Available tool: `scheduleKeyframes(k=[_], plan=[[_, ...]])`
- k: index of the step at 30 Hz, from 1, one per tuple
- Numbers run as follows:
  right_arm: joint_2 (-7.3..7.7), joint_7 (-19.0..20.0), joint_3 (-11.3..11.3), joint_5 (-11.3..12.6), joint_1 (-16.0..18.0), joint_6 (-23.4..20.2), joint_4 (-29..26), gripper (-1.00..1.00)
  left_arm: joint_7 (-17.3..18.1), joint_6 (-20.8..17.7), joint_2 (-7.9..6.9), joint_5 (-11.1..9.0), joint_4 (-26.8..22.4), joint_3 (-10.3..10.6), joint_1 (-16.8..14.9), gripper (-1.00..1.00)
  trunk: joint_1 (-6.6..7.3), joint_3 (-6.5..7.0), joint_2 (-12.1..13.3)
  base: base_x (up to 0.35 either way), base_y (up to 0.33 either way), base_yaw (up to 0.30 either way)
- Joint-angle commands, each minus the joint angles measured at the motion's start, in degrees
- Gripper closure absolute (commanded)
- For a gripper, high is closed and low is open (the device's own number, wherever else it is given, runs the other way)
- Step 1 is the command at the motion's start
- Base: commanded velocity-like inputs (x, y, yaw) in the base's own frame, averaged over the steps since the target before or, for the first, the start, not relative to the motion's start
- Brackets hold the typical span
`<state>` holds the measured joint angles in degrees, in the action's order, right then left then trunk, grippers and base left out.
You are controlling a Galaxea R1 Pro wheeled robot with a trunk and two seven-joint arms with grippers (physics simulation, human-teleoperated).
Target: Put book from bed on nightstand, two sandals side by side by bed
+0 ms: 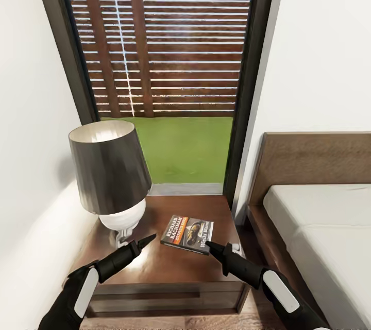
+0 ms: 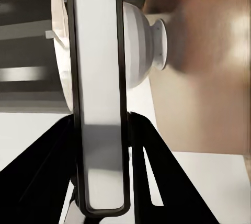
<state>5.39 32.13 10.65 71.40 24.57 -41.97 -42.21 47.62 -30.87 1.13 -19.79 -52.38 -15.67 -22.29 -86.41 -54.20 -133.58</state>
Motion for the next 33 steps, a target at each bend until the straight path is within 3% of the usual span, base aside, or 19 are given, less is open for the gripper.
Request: scheduleKeyframes(k=[1,4,6,15,33], plan=[[0.05,0.13,0.16,0.32,0.04,-0.13,0.02,1.0,1.97,-1.34,-0.13,-0.91,0.0,-0.18,-0.04,-1.0,-0.21,-0.24,-0.44,0.0,0.0,0.0],[0.05,0.12,0.16,0.32,0.04,-0.11,0.09,1.0,9.52,-4.74,-1.95,-2.82,-0.01,-0.16,-0.04,-1.0,-0.21,-0.24,-0.44,0.0,0.0,0.0],[-0.12,0.12,0.16,0.32,0.04,-0.12,0.11,1.0,10.29,-5.04,-2.0,-3.0,-0.13,-0.04,-0.04,-1.0,-0.21,-0.24,-0.44,0.0,0.0,0.0],[-0.38,0.12,0.16,0.32,0.04,-0.12,0.11,1.0,10.98,-6.09,-2.02,-3.15,-0.86,-0.04,-0.04,-1.0,-0.21,-0.24,-0.44,0.0,0.0,0.0],[-0.74,0.12,0.18,0.32,0.04,-0.04,0.2,1.0,11.09,-6.13,-1.93,-3.07,-0.89,0.05,-0.04,-1.0,-4.17,-3.47,-7.66,0.0,0.0,0.0]])
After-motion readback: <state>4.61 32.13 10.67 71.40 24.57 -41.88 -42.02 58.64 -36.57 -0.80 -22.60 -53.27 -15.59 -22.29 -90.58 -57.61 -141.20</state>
